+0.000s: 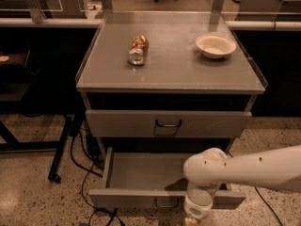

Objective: Close middle drawer

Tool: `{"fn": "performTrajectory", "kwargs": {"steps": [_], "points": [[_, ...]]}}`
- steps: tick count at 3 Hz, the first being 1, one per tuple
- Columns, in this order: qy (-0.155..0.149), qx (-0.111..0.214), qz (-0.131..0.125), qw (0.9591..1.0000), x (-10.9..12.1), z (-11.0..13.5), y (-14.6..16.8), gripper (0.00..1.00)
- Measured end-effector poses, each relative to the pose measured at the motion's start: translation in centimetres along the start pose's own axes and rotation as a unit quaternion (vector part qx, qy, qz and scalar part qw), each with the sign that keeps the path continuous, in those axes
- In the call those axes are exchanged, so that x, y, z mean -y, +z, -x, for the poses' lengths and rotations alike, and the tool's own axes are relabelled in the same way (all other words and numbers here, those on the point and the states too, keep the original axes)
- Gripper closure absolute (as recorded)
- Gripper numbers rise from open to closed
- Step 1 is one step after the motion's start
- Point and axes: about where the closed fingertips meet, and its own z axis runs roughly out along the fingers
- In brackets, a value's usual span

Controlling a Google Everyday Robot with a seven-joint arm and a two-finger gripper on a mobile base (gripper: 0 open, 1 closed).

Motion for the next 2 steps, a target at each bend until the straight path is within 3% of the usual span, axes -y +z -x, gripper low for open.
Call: {"fn": "performTrajectory", "kwargs": {"steps": [1, 2], "points": [[0.035, -0.003, 0.001, 0.9994, 3.1, 0.5, 2.1, 1.0], [0.069, -0.005, -0.013, 0.9975, 6.3, 1.1, 3.0, 1.0]]}}
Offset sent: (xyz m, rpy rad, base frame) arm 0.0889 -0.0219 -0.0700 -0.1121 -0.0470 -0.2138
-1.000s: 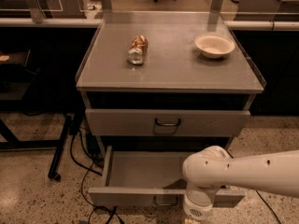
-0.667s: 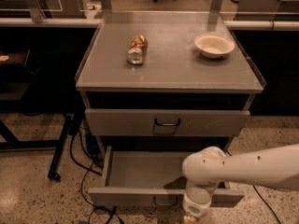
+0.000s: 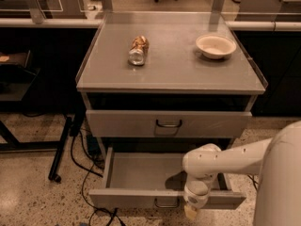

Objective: Close middle drawer

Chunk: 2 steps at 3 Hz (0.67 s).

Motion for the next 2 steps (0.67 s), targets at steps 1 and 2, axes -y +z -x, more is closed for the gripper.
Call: {"fn": "performTrajectory", "kwargs": {"steps": [1, 2], "points": [[0.025, 0.002, -0.019, 0.9995, 2.1, 0.6, -0.1, 1.0], [0.058, 0.014, -0.053, 0.9968, 4.8, 1.1, -2.3, 1.0]]}}
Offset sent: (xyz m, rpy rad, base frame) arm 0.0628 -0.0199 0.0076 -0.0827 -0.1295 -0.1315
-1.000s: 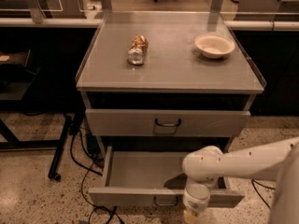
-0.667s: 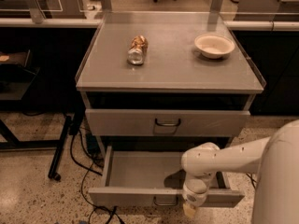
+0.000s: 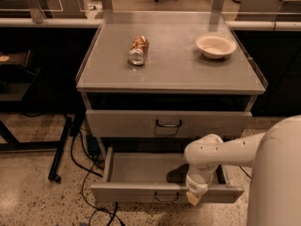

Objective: Close middle drawer

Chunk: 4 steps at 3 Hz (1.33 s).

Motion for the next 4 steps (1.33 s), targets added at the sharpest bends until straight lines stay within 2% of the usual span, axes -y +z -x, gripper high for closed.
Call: {"fn": "performTrajectory", "kwargs": {"steps": [1, 2, 3, 4], "points": [[0.0, 0.0, 0.0, 1.0, 0.0, 0.0, 0.0, 1.0], [0.034, 0.012, -0.005, 0.9993, 1.5, 0.4, 0.4, 1.0], [0.045, 0.015, -0.006, 0.9989, 2.0, 0.6, 0.5, 0.87], [0.045, 0.015, -0.006, 0.9989, 2.0, 0.6, 0.5, 0.65]]}}
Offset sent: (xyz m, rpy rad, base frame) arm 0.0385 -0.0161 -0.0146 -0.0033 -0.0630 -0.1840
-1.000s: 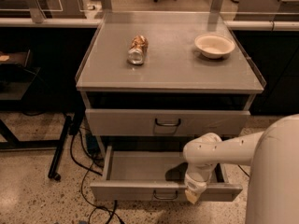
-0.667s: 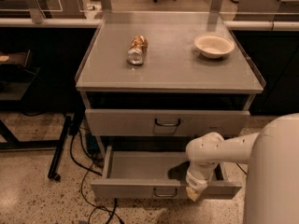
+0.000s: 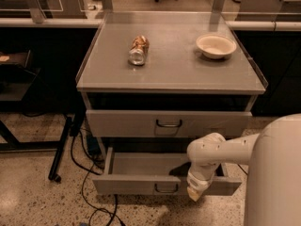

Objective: Close middle drawer

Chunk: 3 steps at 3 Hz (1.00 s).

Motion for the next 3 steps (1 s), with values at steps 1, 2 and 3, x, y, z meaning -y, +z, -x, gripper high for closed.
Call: {"fn": "performTrajectory", "kwargs": {"steps": [1, 2, 3], "points": [[0.0, 0.0, 0.0, 1.0, 0.0, 0.0, 0.0, 0.4], [0.0, 0.0, 0.0, 1.0, 0.0, 0.0, 0.01, 0.17], [0.0, 0.0, 0.0, 1.0, -0.01, -0.01, 0.01, 0.0]]}}
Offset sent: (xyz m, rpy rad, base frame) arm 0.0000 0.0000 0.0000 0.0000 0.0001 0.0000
